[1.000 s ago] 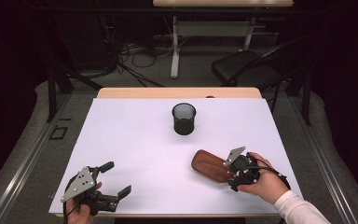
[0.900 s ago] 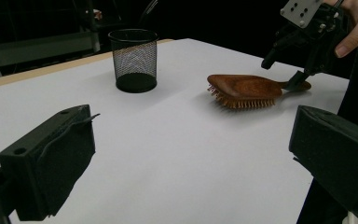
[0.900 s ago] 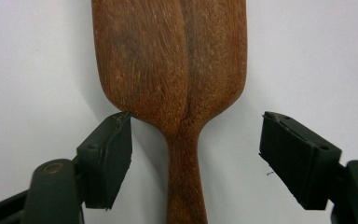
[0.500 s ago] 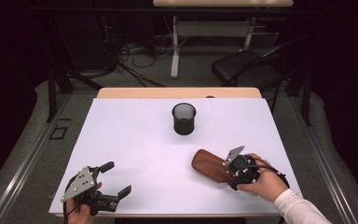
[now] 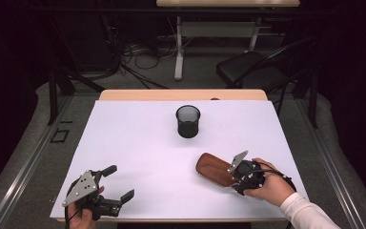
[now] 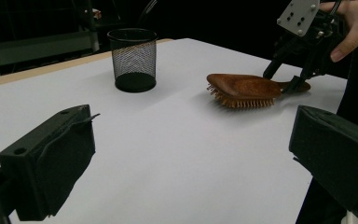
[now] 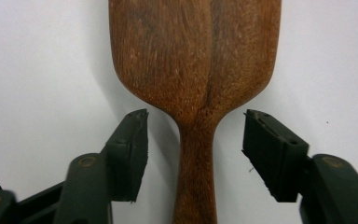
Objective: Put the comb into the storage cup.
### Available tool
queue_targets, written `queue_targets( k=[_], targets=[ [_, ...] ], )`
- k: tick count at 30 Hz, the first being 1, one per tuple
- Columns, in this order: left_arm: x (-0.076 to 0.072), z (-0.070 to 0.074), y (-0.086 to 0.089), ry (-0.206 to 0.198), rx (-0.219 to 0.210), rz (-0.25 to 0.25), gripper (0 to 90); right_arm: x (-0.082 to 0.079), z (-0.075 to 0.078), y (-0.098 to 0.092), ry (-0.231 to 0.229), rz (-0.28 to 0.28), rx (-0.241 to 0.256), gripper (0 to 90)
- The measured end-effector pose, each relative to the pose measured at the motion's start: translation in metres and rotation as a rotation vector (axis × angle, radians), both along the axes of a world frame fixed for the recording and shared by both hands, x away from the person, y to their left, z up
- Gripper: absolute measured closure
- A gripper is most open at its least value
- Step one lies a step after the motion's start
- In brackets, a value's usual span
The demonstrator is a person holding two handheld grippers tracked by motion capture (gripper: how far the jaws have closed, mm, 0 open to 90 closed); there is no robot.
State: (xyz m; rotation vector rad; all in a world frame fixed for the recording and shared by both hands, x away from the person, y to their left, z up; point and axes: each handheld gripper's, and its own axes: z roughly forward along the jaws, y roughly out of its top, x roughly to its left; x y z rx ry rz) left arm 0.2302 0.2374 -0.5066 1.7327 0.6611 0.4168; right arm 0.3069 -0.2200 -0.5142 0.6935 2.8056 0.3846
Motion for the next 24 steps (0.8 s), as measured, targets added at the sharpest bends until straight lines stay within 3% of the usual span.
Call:
queue_targets(
  k=[13, 24],
  targets=[
    [0.0003, -0.0002, -0.0001, 0.002, -0.003, -0.002, 0.4, 0.005, -0.0055, -0.0036, -0.007, 0.021, -0.01, 52.2],
    [0.0003, -0.0003, 0.0, 0.003, -0.001, 0.003, 0.4, 0.0081, -0.0096, -0.004, 0.039, -0.009, 0.005, 55.9]
  ],
)
